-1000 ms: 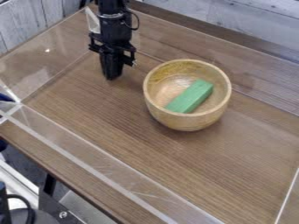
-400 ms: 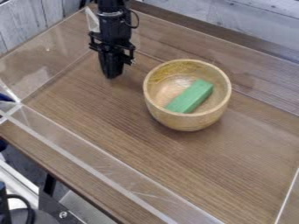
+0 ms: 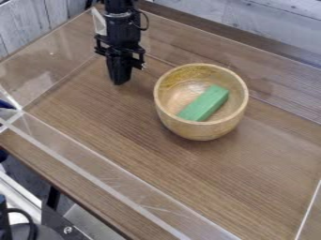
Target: Put the green block in the brown bowl
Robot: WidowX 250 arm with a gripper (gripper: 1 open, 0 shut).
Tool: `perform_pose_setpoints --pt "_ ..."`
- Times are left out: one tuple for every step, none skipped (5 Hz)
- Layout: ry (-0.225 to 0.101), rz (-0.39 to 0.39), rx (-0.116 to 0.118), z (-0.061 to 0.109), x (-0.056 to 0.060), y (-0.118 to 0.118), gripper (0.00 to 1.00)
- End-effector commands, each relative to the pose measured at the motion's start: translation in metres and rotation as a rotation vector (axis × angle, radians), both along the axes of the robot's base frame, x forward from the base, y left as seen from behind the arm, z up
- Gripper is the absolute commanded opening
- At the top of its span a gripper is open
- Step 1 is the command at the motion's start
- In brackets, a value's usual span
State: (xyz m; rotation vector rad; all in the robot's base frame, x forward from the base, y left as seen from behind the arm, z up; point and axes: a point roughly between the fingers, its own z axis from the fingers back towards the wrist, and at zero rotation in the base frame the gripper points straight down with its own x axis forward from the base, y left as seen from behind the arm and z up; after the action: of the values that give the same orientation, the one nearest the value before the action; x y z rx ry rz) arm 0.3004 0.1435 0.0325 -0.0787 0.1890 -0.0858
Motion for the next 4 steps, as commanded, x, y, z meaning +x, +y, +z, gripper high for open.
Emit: perform_pose_setpoints --pt "-0.061 0.009 0.029 0.0202 0.0092 0.009 0.0" --pt "-0.054 0.01 0.027 0.0189 0.0089 0.0098 0.0" --pt "-0.048 0.009 0.022 0.0171 0.0088 0.0099 0.0" --pt "-0.036 0.005 0.016 0.0134 0.008 0.0088 0.0"
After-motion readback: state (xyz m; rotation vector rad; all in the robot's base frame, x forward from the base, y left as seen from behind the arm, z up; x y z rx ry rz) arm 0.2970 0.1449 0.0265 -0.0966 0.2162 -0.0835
